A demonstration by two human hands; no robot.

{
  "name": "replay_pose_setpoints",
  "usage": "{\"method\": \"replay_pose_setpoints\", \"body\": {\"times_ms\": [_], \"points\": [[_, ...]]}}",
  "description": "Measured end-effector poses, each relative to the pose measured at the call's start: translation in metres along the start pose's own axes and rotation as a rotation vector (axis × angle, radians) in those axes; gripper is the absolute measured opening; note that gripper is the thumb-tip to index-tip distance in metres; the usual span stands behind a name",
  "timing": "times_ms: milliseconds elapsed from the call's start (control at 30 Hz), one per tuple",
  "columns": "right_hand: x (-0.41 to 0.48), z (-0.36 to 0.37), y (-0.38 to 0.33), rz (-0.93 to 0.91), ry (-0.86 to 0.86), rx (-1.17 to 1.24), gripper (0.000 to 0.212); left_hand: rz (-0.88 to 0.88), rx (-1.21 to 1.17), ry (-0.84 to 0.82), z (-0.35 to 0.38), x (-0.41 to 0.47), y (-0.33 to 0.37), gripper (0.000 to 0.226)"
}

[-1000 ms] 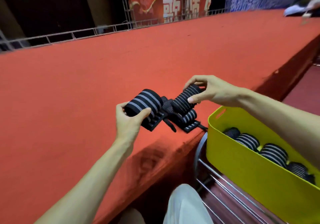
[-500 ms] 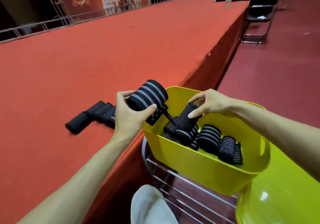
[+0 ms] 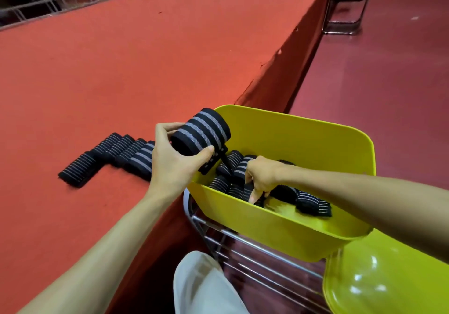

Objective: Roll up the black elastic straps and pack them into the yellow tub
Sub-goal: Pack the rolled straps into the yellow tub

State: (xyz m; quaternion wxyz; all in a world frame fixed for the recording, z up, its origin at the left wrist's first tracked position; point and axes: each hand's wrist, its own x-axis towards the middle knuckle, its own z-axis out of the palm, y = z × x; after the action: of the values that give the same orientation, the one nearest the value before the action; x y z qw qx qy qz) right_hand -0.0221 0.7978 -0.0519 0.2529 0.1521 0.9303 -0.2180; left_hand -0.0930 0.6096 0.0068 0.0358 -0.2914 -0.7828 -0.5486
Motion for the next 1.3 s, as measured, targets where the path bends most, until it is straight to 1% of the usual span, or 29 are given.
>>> {"method": "replay_pose_setpoints", "body": {"times_ms": [100, 167, 200, 267, 400, 467, 533, 600, 633, 700, 733, 767, 800, 833, 867, 900, 933, 967, 1033, 1100, 1167, 1233, 1300], "points": [[0.004, 0.008, -0.001, -0.012, -0.029, -0.032, 0.056, -0.018, -0.036, 0.007, -0.003, 0.0, -0.003, 0.063], [0.007, 0.011, 0.0, -0.039, -0.023, -0.118, 0.036, -0.022, -0.048, 0.013, -0.004, -0.001, -0.004, 0.062], [0.007, 0.011, 0.0, -0.053, -0.014, -0.174, 0.032, -0.02, -0.051, 0.014, -0.004, -0.002, -0.003, 0.06], [0.008, 0.011, 0.0, -0.065, -0.02, -0.286, 0.042, -0.02, -0.059, 0.02, -0.005, -0.003, -0.003, 0.057], [0.003, 0.009, -0.006, -0.101, -0.059, -0.457, 0.045, -0.026, -0.087, 0.04, -0.008, -0.006, 0.0, 0.056], [-0.003, 0.005, -0.012, -0.155, -0.017, -0.58, 0.047, -0.038, -0.098, 0.041, -0.01, -0.007, 0.0, 0.056], [-0.01, -0.003, -0.016, -0.197, 0.058, -0.66, 0.043, -0.052, -0.125, 0.038, -0.013, -0.008, 0.002, 0.055], [-0.016, -0.017, -0.017, -0.214, 0.159, -0.646, 0.029, -0.063, -0.153, 0.048, -0.015, -0.008, 0.005, 0.057], [-0.017, -0.024, -0.015, -0.226, 0.232, -0.588, 0.02, -0.074, -0.171, 0.051, -0.015, -0.007, 0.007, 0.058], [-0.021, -0.042, -0.013, -0.26, 0.399, -0.316, 0.015, -0.095, -0.219, 0.048, -0.016, -0.007, 0.01, 0.057], [-0.025, -0.051, -0.015, -0.295, 0.471, -0.088, 0.017, -0.108, -0.242, 0.045, -0.017, -0.008, 0.012, 0.058], [-0.03, -0.058, -0.02, -0.351, 0.509, 0.207, 0.02, -0.122, -0.264, 0.039, -0.017, -0.009, 0.013, 0.06], [-0.037, -0.067, -0.026, -0.416, 0.482, 0.512, 0.028, -0.135, -0.277, 0.029, -0.018, -0.01, 0.014, 0.063], [-0.041, -0.074, -0.031, -0.469, 0.383, 0.761, 0.038, -0.145, -0.289, 0.016, -0.018, -0.011, 0.015, 0.064], [-0.047, -0.079, -0.035, -0.514, 0.25, 0.911, 0.047, -0.148, -0.297, 0.002, -0.018, -0.012, 0.017, 0.066], [-0.052, -0.082, -0.039, -0.55, 0.136, 0.958, 0.052, -0.152, -0.306, -0.009, -0.017, -0.013, 0.017, 0.066], [-0.057, -0.083, -0.041, -0.59, 0.064, 0.948, 0.052, -0.16, -0.314, -0.019, -0.017, -0.014, 0.019, 0.066], [-0.06, -0.084, -0.043, -0.623, 0.039, 0.922, 0.049, -0.168, -0.326, -0.028, -0.016, -0.015, 0.02, 0.066], [-0.065, -0.084, -0.039, -0.65, 0.063, 0.902, 0.046, -0.181, -0.339, -0.062, -0.015, -0.017, 0.024, 0.066], [-0.069, -0.084, -0.03, -0.634, 0.103, 0.884, 0.046, -0.191, -0.304, -0.125, -0.013, -0.018, 0.028, 0.066], [-0.074, -0.084, -0.016, -0.587, 0.126, 0.824, 0.046, -0.214, -0.214, -0.258, -0.01, -0.018, 0.033, 0.068], [-0.08, -0.082, -0.001, -0.527, 0.133, 0.738, 0.049, -0.252, -0.089, -0.461, -0.005, -0.016, 0.037, 0.07], [-0.085, -0.079, 0.013, -0.442, 0.133, 0.657, 0.055, -0.221, 0.067, -0.642, 0.0, -0.013, 0.039, 0.065]]}}
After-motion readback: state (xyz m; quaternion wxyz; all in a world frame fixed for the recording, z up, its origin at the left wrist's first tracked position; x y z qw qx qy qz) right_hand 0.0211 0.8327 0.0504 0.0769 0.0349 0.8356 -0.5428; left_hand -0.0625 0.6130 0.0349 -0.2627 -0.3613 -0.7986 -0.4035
